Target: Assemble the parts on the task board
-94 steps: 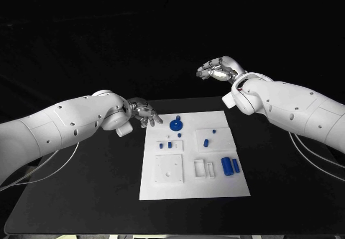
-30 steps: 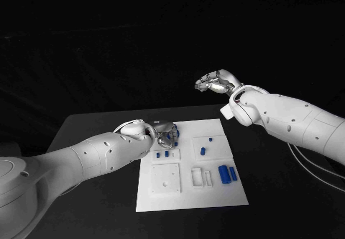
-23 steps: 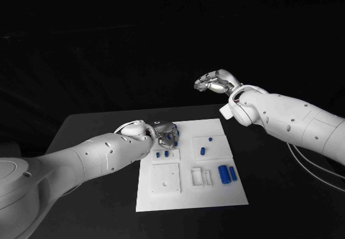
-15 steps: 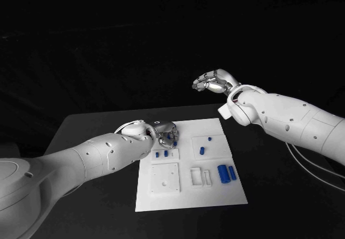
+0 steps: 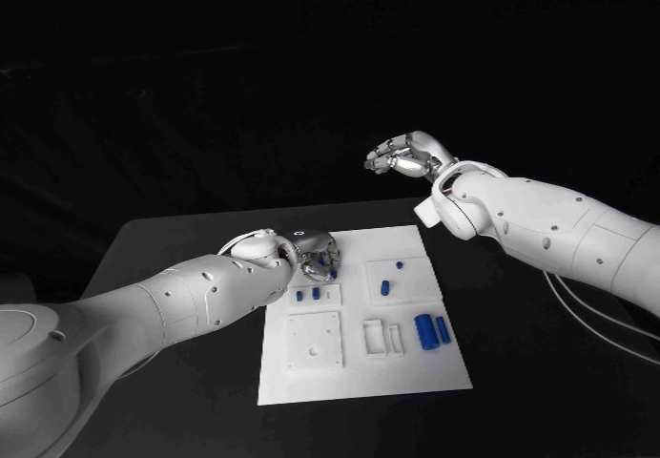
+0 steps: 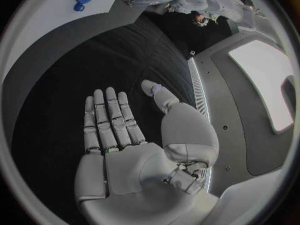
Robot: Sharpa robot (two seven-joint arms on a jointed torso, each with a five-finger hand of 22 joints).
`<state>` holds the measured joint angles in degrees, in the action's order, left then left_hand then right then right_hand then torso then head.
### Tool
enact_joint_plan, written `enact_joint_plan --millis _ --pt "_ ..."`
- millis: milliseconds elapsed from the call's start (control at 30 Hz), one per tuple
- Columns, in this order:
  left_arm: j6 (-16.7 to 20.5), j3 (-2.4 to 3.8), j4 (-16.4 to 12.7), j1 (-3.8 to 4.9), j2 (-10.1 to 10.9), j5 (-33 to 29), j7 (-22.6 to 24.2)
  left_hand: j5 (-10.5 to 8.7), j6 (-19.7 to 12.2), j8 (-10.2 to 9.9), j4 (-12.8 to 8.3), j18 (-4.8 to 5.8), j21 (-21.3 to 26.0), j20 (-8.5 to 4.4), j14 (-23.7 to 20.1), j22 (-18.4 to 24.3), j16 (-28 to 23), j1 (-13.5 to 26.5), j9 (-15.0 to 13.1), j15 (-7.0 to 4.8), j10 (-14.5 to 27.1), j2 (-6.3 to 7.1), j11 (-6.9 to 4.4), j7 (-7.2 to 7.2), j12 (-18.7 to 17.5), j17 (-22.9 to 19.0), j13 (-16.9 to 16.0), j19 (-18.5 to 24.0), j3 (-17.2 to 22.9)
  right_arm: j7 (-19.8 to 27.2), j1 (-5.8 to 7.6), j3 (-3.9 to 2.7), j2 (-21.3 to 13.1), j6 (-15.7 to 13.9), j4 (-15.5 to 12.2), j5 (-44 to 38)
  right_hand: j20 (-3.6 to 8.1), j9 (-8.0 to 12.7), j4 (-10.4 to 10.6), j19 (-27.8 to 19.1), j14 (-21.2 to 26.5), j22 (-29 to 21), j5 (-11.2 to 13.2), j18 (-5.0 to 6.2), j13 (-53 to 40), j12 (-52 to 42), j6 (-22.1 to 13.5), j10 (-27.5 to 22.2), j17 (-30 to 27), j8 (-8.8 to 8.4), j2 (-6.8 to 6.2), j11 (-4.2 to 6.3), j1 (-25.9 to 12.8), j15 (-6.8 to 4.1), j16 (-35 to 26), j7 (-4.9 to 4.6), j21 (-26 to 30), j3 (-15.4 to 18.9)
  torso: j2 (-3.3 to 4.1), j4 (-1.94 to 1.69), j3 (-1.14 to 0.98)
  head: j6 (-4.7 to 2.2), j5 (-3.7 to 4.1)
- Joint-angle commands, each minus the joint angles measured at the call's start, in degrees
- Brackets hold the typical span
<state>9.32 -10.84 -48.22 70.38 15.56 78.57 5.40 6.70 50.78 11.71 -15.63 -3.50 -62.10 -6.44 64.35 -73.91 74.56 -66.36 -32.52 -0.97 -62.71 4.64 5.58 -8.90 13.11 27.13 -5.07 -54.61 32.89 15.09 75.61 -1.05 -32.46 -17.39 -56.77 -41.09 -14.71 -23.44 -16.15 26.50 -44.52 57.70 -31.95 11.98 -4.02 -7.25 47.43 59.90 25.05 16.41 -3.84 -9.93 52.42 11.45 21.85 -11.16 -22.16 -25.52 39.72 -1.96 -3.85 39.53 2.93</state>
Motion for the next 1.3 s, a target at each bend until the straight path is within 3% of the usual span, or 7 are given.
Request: enact_joint_plan --millis 33,333,700,767,867,1000,1300 --pt "-2.0 -0.16 0.2 -0.39 -0.3 -0.4 -0.3 -0.31 1.0 0.5 -0.1 -6.39 -0.1 -0.02 0.5 0.0 0.1 -0.2 0.1 -0.15 -1.0 -1.11 -0.19 0.03 0.4 -0.1 -0.5 -0.4 0.7 0.2 0.02 -0.04 0.0 -0.3 -0.1 -0.1 -0.47 0.1 0.0 0.0 0.3 0.1 -0.4 1.07 0.1 0.3 0.0 0.2 -0.1 0.33 0.34 -0.03 0.3 -0.08 0.3 -0.18 0.4 -0.2 -0.04 -0.04 0.03 0.10 0.10" --pt "-1.6 -0.18 1.1 -1.02 -0.8 -0.4 0.0 -0.81 1.9 1.0 -0.4 -6.39 -0.4 -0.38 1.4 0.0 0.1 -0.1 0.3 -0.52 -2.2 -1.15 -0.57 0.36 0.4 -0.1 -0.7 -1.0 0.7 0.2 0.02 -0.04 0.0 -0.3 -0.3 -0.1 -0.48 0.1 0.0 0.0 0.3 0.1 -0.4 1.08 0.1 0.3 0.0 0.2 -0.1 0.34 0.34 -0.02 0.4 -0.08 0.3 -0.17 0.4 -0.3 0.03 -0.03 0.07 0.29 0.25" --pt "-1.5 -0.29 1.3 -1.68 -1.0 -0.4 0.0 -1.11 1.6 0.8 -0.7 -6.43 -0.6 -0.58 1.9 0.0 0.2 -0.2 0.7 -0.45 -1.9 -0.28 -0.48 0.25 -0.4 -0.2 -0.5 -1.4 0.4 0.2 0.02 -0.04 0.1 -0.3 -0.4 -0.1 -0.49 0.1 -0.1 0.0 0.3 0.1 -0.4 1.10 0.1 0.3 0.0 0.2 -0.2 0.36 0.34 -0.02 0.4 -0.08 0.4 -0.16 0.4 -0.3 0.05 -0.05 0.01 0.67 0.55" --pt "-1.5 -0.47 1.3 -1.75 -1.1 -0.2 0.0 -1.17 1.4 0.7 -0.7 -6.44 -0.6 -0.55 2.0 0.0 0.1 -0.2 0.8 -0.36 -1.7 0.00 -0.39 0.17 -0.6 -0.2 -0.4 -1.4 0.3 0.2 0.02 -0.04 0.1 -0.3 -0.4 -0.1 -0.49 0.1 -0.1 0.0 0.4 0.1 -0.4 1.10 0.1 0.3 0.0 0.2 -0.2 0.37 0.33 -0.01 0.4 -0.08 0.4 -0.16 0.4 -0.3 0.03 -0.06 0.00 0.81 0.51" --pt "-0.8 -1.45 0.9 -1.77 -0.9 0.6 0.0 -1.17 1.4 0.7 -0.8 -6.45 -0.6 -0.54 2.0 0.0 0.1 -0.3 0.8 -0.36 -1.7 0.06 -0.38 0.16 -0.7 -0.2 -0.4 -1.4 0.3 0.2 0.02 -0.04 0.1 -0.3 -0.4 -0.1 -0.49 0.1 -0.1 0.0 0.4 0.1 -0.4 1.11 0.1 0.3 0.0 0.3 -0.2 0.37 0.33 -0.01 0.4 -0.08 0.4 -0.16 0.4 -0.3 -0.01 -0.11 0.01 0.87 0.56" --pt "-0.2 -2.29 0.8 -1.78 -1.1 2.9 0.0 -1.10 1.6 0.8 -0.8 -6.48 -0.6 -0.53 2.0 0.0 0.1 -0.5 0.9 -0.35 -1.8 0.09 -0.38 0.21 -0.7 -0.2 -0.4 -1.5 0.4 0.2 0.01 -0.04 0.1 -0.3 -0.4 -0.1 -0.50 0.1 -0.1 0.0 0.4 0.1 -0.4 1.11 0.1 0.3 0.0 0.3 -0.2 0.38 0.34 -0.01 0.4 -0.07 0.4 -0.16 0.4 -0.3 -0.04 -0.14 0.01 1.03 0.65" --pt "0.5 -2.44 0.6 -2.17 -1.1 4.6 -0.5 -1.08 2.2 1.1 -0.6 -6.55 -0.7 -0.56 2.4 0.0 0.3 -0.6 1.0 -0.47 -2.4 0.00 -0.51 0.41 -0.7 -0.1 -0.5 -1.8 0.3 0.2 0.01 -0.05 0.2 -0.3 -0.3 -0.1 -0.52 0.1 -0.1 0.0 0.4 0.1 -0.4 1.12 0.1 0.3 0.0 0.3 -0.3 0.39 0.36 -0.01 0.4 -0.07 0.4 -0.16 0.4 -0.3 -0.06 -0.11 0.03 1.10 0.61"
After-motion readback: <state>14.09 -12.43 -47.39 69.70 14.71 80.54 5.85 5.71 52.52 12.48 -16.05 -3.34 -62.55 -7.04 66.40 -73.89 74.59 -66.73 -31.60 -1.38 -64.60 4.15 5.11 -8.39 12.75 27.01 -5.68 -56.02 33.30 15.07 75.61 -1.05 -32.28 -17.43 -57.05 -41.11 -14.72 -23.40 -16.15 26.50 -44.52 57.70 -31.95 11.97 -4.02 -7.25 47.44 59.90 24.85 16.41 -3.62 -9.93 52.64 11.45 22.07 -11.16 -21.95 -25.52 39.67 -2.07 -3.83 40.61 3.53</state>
